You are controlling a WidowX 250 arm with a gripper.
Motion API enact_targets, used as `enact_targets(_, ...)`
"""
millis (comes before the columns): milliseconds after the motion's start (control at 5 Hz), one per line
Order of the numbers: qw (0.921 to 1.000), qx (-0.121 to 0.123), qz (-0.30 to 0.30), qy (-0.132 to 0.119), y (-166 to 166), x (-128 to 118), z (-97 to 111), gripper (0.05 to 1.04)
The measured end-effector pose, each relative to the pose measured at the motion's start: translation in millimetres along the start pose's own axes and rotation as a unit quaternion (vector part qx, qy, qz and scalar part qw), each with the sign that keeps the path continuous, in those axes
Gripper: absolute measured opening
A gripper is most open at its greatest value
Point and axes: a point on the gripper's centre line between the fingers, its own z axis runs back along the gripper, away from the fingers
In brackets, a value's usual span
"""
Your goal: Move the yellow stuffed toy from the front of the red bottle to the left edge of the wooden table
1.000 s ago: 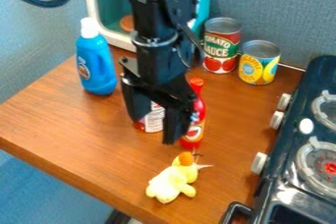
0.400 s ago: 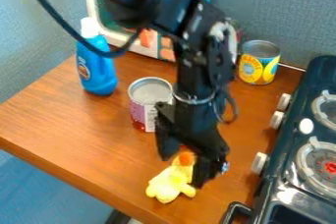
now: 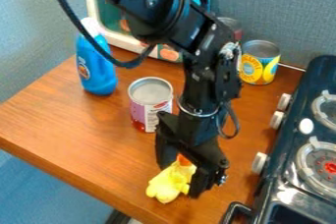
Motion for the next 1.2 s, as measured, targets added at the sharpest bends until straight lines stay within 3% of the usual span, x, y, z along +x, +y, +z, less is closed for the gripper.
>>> enact_targets(200, 0.9999, 0.005, 0.012, 0.002, 1.4, -0.3, -0.8, 1.001)
enact_targets(400, 0.9991, 0.029, 0.028, 0.014, 8.5, -1.6, -8.1, 1.001)
enact_targets(600, 0.9989, 0.033, 0.034, -0.001, 10.3, 3.3, -9.0, 1.001)
enact_targets(1000, 0.9993, 0.021, 0.03, -0.006, 6.6, 7.2, -18.2, 0.994)
enact_targets(1200, 0.9991, 0.011, 0.042, -0.006, 6.2, 3.9, -23.4, 0.921)
